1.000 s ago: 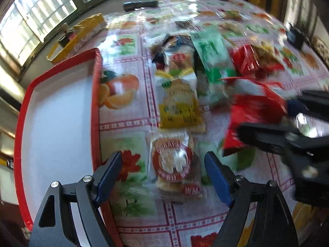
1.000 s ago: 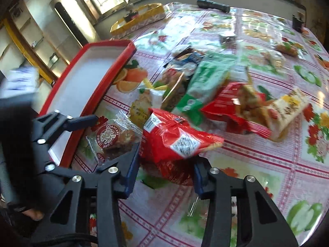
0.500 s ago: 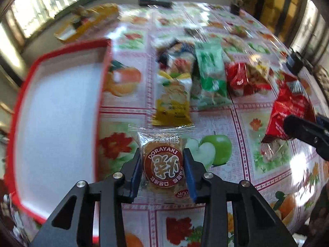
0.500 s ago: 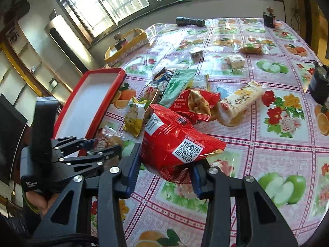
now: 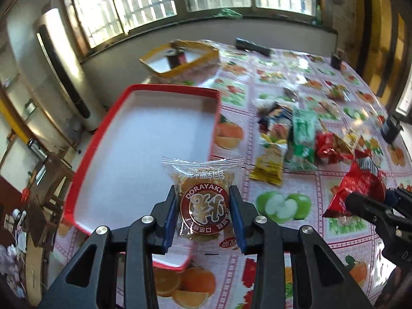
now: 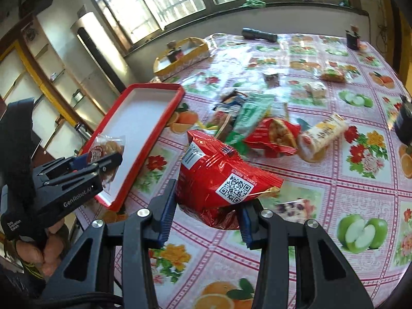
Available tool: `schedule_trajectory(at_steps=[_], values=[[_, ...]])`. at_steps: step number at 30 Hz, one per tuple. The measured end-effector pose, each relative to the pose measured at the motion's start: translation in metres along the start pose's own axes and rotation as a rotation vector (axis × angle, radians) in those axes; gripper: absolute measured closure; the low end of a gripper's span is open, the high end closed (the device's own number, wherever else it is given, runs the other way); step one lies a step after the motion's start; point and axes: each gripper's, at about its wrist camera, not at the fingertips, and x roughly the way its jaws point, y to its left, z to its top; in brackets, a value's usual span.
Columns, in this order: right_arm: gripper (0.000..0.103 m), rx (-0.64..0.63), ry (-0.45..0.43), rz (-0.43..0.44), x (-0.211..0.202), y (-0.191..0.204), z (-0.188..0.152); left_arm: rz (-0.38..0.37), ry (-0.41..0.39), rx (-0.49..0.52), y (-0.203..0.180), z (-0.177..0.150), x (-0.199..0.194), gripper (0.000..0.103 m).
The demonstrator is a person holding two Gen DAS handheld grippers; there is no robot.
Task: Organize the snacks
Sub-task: 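Carry both snacks into the red-rimmed tray and open both tools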
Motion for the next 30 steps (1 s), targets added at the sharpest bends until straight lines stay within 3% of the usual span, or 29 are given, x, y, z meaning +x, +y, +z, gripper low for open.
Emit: schedule_trajectory(at_steps=[12, 20, 30], values=[[0.059, -0.095, 0.034, 0.036, 0.02, 0.05, 0.008, 0.05, -0.015, -0.115, 0.052, -0.007, 0.001, 0.066], [0.058, -0.168, 0.057, 0.076, 0.04, 0.086, 0.015, 0.136, -0.038, -0.193, 0.09, -0.007, 0.002, 0.066], [0.058, -0.202, 0.116, 0.177, 0.086, 0.123, 0.036, 0.163, 0.009, -0.251, 0.119, -0.011, 0.023, 0.066]])
